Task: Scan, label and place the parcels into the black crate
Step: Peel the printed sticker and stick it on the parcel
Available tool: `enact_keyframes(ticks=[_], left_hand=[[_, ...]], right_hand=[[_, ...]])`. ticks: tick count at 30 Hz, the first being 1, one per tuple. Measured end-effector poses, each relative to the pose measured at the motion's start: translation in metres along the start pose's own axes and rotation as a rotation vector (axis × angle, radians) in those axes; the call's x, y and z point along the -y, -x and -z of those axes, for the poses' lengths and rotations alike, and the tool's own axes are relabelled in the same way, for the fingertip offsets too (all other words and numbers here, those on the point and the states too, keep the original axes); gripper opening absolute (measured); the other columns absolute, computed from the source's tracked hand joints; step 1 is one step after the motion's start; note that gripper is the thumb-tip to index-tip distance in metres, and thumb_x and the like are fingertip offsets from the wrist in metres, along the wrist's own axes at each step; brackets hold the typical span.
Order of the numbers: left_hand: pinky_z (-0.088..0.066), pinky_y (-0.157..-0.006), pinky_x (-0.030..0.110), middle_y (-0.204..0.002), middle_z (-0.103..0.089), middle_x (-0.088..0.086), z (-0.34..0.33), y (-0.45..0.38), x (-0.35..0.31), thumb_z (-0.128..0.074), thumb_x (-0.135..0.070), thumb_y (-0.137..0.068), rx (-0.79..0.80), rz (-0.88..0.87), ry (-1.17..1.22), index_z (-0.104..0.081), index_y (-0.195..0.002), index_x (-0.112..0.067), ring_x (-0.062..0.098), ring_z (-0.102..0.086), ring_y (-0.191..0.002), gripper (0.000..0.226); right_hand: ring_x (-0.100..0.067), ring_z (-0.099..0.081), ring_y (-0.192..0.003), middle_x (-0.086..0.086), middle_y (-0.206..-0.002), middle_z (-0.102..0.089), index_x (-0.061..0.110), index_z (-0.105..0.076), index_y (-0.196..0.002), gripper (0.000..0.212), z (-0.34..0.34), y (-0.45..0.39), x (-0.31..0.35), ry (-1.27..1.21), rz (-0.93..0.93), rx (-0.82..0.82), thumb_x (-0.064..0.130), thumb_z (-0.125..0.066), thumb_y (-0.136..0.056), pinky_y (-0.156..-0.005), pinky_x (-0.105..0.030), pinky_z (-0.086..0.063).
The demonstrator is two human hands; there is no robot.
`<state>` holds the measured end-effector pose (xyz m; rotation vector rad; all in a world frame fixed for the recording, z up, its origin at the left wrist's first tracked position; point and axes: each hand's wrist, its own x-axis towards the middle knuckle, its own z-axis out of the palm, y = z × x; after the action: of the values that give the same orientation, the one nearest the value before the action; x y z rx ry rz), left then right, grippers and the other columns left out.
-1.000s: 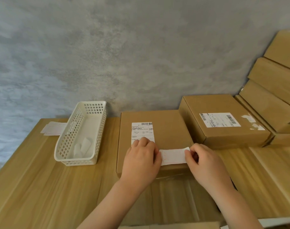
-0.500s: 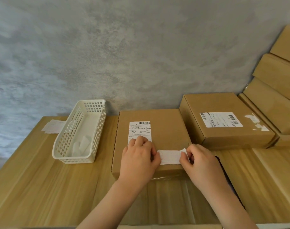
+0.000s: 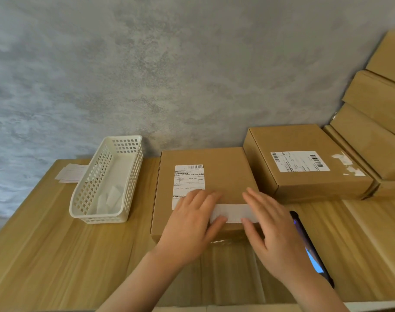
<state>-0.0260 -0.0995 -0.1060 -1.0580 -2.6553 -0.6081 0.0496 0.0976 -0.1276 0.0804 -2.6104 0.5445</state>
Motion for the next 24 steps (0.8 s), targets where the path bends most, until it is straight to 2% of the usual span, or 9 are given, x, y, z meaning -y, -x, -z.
enact_keyframes(ticks=[3, 9, 11, 13, 15, 17, 19, 21, 24], left_hand=[[-0.039, -0.114, 0.041, -0.152, -0.046, -0.001, -0.002, 0.010, 0.005, -0.034, -0.059, -0.100, 0.103, -0.116, -0.187, -0.043, -0.148, -0.019, 0.017, -0.043, -0.140, 0.063], [-0.041, -0.112, 0.046, -0.154, -0.042, 0.010, -0.005, 0.017, 0.005, -0.031, -0.065, -0.095, 0.196, -0.083, -0.355, -0.042, -0.149, -0.010, 0.025, -0.045, -0.140, 0.078], [-0.039, -0.113, 0.047, -0.155, -0.039, 0.010, -0.003, 0.016, 0.005, -0.029, -0.067, -0.095, 0.259, -0.059, -0.336, -0.040, -0.150, -0.010, 0.026, -0.042, -0.141, 0.080], [-0.026, -0.120, 0.046, -0.162, -0.022, 0.006, 0.005, 0.015, 0.004, -0.020, -0.072, -0.095, 0.314, -0.045, -0.262, -0.026, -0.156, -0.014, 0.023, -0.025, -0.150, 0.084], [-0.001, -0.125, 0.036, -0.164, 0.001, -0.005, 0.016, 0.014, 0.004, -0.013, -0.075, -0.091, 0.300, 0.037, -0.099, -0.008, -0.159, -0.023, 0.013, 0.001, -0.153, 0.086], [0.007, -0.122, 0.029, -0.160, -0.001, -0.017, 0.029, 0.014, 0.008, -0.015, -0.075, -0.090, 0.232, 0.161, 0.025, -0.008, -0.158, -0.029, 0.004, 0.004, -0.150, 0.083], [0.001, -0.121, 0.029, -0.156, -0.015, -0.021, 0.038, 0.015, 0.018, -0.026, -0.070, -0.091, 0.112, 0.286, 0.099, -0.018, -0.156, -0.030, 0.004, -0.006, -0.149, 0.076], [-0.013, -0.122, 0.033, -0.158, -0.025, -0.014, 0.039, 0.016, 0.032, -0.042, -0.055, -0.097, 0.021, 0.446, 0.212, -0.025, -0.154, -0.027, 0.007, -0.018, -0.147, 0.066], [-0.039, -0.106, 0.027, -0.147, -0.044, -0.008, 0.038, 0.016, 0.043, -0.051, -0.036, -0.100, -0.050, 0.728, 0.574, -0.032, -0.151, -0.026, 0.000, -0.044, -0.125, 0.056]], right_hand=[[-0.012, -0.020, -0.150, 0.006, -0.162, -0.026, 0.020, -0.029, -0.155, 0.064, -0.008, 0.012, -0.006, 0.110, 0.046, 0.142, 0.055, -0.029, -0.102, -0.120, -0.035, -0.018], [-0.015, -0.023, -0.150, 0.003, -0.161, -0.027, 0.020, -0.030, -0.154, 0.069, -0.007, 0.011, -0.007, 0.152, 0.012, 0.239, 0.062, -0.020, -0.101, -0.120, -0.037, -0.020], [-0.007, -0.016, -0.151, 0.010, -0.162, -0.023, 0.025, -0.029, -0.154, 0.071, -0.005, 0.011, -0.007, 0.014, -0.036, 0.238, 0.067, -0.021, -0.098, -0.121, -0.031, -0.022], [0.004, -0.009, -0.149, 0.022, -0.161, -0.019, 0.035, -0.027, -0.152, 0.066, 0.000, 0.010, -0.003, -0.269, -0.183, 0.220, 0.067, -0.033, -0.095, -0.116, -0.022, -0.020], [0.008, -0.016, -0.145, 0.025, -0.156, -0.025, 0.037, -0.031, -0.148, 0.058, 0.004, 0.011, -0.001, -0.460, -0.331, 0.114, 0.056, -0.045, -0.095, -0.111, -0.011, -0.022], [0.004, -0.030, -0.139, 0.021, -0.150, -0.037, 0.034, -0.037, -0.146, 0.055, 0.007, 0.010, -0.003, -0.564, -0.496, 0.049, 0.045, -0.049, -0.094, -0.107, -0.012, -0.030], [-0.004, -0.042, -0.131, 0.021, -0.136, -0.050, 0.032, -0.041, -0.145, 0.048, 0.009, 0.006, -0.007, -0.668, -0.651, 0.071, 0.037, -0.051, -0.098, -0.099, -0.019, -0.040], [-0.008, -0.050, -0.122, 0.025, -0.120, -0.054, 0.033, -0.044, -0.142, 0.044, 0.010, 0.000, -0.012, -0.749, -0.747, 0.112, 0.037, -0.051, -0.100, -0.089, -0.020, -0.044], [-0.010, -0.056, -0.114, 0.017, -0.118, -0.060, 0.037, -0.051, -0.133, 0.036, 0.008, -0.012, -0.014, -0.835, -0.893, 0.189, 0.046, -0.050, -0.099, -0.099, -0.037, -0.049]])
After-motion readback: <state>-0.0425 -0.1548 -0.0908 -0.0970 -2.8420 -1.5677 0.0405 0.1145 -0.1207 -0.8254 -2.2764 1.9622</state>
